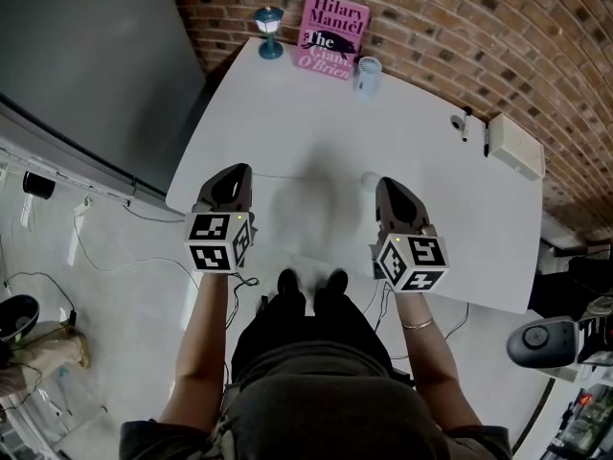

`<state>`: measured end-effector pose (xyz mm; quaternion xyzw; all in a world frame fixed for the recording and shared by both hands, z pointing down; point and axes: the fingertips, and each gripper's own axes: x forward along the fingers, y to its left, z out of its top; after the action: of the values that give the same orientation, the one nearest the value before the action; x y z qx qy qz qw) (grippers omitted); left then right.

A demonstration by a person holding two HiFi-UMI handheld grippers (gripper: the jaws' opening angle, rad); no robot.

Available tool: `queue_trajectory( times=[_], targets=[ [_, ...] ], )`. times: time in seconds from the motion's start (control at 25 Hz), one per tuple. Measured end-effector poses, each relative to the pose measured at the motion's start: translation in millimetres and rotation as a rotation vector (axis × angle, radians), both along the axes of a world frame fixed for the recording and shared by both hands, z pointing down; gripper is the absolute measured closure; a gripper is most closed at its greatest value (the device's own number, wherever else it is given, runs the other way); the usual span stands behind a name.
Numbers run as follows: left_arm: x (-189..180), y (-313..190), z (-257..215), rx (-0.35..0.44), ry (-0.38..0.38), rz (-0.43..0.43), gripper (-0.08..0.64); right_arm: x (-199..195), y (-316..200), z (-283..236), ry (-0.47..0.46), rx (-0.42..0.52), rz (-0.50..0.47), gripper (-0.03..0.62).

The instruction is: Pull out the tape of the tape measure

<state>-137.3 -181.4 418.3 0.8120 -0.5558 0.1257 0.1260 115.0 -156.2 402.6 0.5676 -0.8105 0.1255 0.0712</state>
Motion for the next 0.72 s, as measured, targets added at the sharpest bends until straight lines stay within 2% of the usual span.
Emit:
queue_trajectory(
  times=[0.72],
  targets=[
    [-12.0, 12.7, 16.3, -0.025, 0.015, 0.001, 0.528, 2.2, 1.6, 12.9, 0.008, -0.016, 0.028, 0.591]
  ],
)
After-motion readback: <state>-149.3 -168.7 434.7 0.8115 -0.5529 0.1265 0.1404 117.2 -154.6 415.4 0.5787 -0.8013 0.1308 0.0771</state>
